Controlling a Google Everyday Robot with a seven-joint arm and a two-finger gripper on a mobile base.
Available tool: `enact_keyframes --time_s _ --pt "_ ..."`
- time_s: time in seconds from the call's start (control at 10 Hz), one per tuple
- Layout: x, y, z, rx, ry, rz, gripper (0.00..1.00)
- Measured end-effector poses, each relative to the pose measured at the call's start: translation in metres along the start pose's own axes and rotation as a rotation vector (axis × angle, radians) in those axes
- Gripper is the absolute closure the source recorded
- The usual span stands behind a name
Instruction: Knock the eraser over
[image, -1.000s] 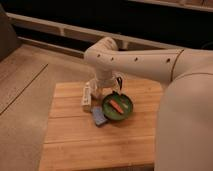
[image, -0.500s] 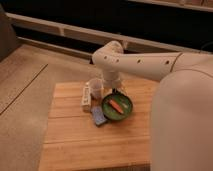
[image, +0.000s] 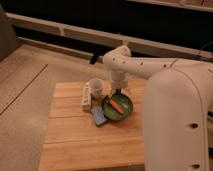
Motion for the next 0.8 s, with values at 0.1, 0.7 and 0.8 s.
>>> enact_keyframes --time_s 0.1,0.7,0.8 --pt "-0.008 -0.005 0.004 -0.003 -0.010 -0.036 0.35" --pt "-0.043 -0.054 0.002 -0.002 -0.087 -0.158 0.35" --pt "-0.048 -0.062 0.001 0.007 -0.101 -0.169 0.35"
